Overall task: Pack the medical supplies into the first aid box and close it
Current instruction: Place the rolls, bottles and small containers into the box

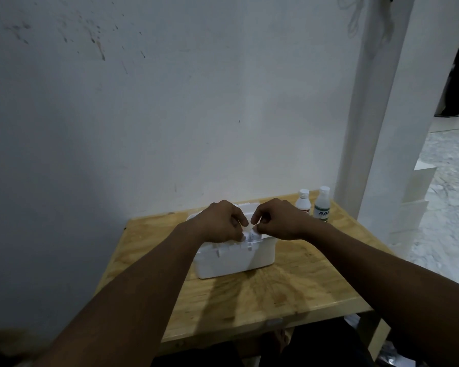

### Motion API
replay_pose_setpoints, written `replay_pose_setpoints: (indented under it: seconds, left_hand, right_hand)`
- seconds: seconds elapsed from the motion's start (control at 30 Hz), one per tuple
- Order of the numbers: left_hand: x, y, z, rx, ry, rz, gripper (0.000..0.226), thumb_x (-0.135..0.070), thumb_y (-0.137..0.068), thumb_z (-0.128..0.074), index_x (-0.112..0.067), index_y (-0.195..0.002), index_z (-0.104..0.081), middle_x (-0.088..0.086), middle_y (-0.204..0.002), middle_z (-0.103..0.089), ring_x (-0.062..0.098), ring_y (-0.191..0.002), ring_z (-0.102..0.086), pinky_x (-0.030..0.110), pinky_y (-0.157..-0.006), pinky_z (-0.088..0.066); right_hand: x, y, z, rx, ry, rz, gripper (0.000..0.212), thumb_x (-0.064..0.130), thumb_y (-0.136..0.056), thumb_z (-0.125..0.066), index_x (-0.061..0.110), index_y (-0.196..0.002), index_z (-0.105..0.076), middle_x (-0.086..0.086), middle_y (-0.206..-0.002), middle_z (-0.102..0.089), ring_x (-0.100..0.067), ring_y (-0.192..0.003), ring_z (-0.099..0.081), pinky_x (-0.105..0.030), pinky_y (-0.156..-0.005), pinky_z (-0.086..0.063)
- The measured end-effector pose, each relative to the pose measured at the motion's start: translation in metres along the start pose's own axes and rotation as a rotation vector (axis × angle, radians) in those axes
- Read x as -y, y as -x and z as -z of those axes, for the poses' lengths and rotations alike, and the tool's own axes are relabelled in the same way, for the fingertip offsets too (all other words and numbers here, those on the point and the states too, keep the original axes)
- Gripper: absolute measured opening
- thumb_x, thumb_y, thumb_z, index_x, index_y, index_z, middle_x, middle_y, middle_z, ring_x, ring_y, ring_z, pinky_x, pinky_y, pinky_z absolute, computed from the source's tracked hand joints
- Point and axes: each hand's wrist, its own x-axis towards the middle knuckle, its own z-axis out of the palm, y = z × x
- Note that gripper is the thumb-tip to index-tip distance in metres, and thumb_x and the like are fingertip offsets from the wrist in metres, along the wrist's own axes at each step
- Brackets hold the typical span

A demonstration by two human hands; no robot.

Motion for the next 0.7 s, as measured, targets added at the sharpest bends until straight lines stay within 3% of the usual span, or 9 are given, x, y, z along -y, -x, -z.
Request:
replay_pose_setpoints:
  seconds: [0.07, 0.17, 0.27, 0.37, 0.53, 0.7]
  left_hand:
    - [0.0, 0.0, 0.002, 0.03, 0.039, 0.01, 0.04, -0.013, -0.075, -0.087, -0.018, -0.113, -0.074, 0.003, -0.099, -0.079, 0.006, -0.073, -0.066, 0.021, -0.07, -0.049]
    - [0.002, -0.001, 0.001, 0.039, 0.068, 0.016, 0.043, -0.01, -0.074, -0.088, -0.016, -0.115, -0.074, 0.004, -0.099, -0.079, 0.019, -0.095, -0.073, 0.033, -0.087, -0.057]
    - [0.003, -0.001, -0.001, 0.044, 0.08, 0.022, 0.041, -0.007, -0.074, -0.086, -0.015, -0.113, -0.075, 0.005, -0.1, -0.079, 0.021, -0.098, -0.074, 0.037, -0.094, -0.058]
    - [0.002, -0.001, 0.0, 0.043, 0.072, 0.02, 0.037, -0.005, -0.074, -0.085, -0.015, -0.109, -0.077, 0.005, -0.1, -0.079, 0.018, -0.096, -0.074, 0.033, -0.09, -0.058]
    - [-0.004, 0.001, 0.001, 0.04, 0.043, 0.025, 0.034, -0.011, -0.076, -0.08, -0.019, -0.109, -0.077, -0.003, -0.093, -0.079, 0.009, -0.083, -0.068, 0.022, -0.073, -0.05]
    - [-0.007, 0.001, -0.001, 0.017, 0.029, 0.022, 0.031, -0.018, -0.077, -0.077, -0.021, -0.109, -0.078, -0.009, -0.087, -0.072, 0.011, -0.088, -0.068, 0.022, -0.075, -0.05]
  right_hand:
    - [0.0, 0.0, -0.001, -0.003, 0.002, 0.005, 0.021, 0.019, -0.084, -0.069, 0.015, -0.104, -0.073, 0.015, -0.074, -0.059, -0.001, -0.069, -0.057, -0.014, -0.06, -0.039]
    - [0.0, 0.001, -0.004, 0.0, 0.005, 0.01, 0.02, 0.018, -0.084, -0.07, 0.015, -0.103, -0.073, 0.016, -0.072, -0.058, -0.001, -0.068, -0.056, -0.013, -0.06, -0.039]
    - [0.0, 0.001, -0.004, -0.005, 0.006, 0.01, 0.019, 0.018, -0.084, -0.07, 0.016, -0.102, -0.073, 0.015, -0.073, -0.059, -0.005, -0.071, -0.058, -0.014, -0.061, -0.04]
    - [-0.001, 0.002, -0.004, 0.004, 0.015, 0.017, 0.019, 0.019, -0.085, -0.069, 0.015, -0.103, -0.073, 0.011, -0.077, -0.061, -0.005, -0.073, -0.059, -0.016, -0.065, -0.043]
    - [-0.001, 0.002, -0.003, -0.006, 0.011, 0.02, 0.02, 0.021, -0.087, -0.064, 0.014, -0.102, -0.075, 0.002, -0.088, -0.07, -0.013, -0.083, -0.066, -0.027, -0.075, -0.053]
    - [-0.002, 0.0, -0.003, -0.037, 0.017, 0.04, 0.02, 0.02, -0.088, -0.062, 0.013, -0.101, -0.075, -0.003, -0.099, -0.074, -0.014, -0.087, -0.066, -0.028, -0.078, -0.053]
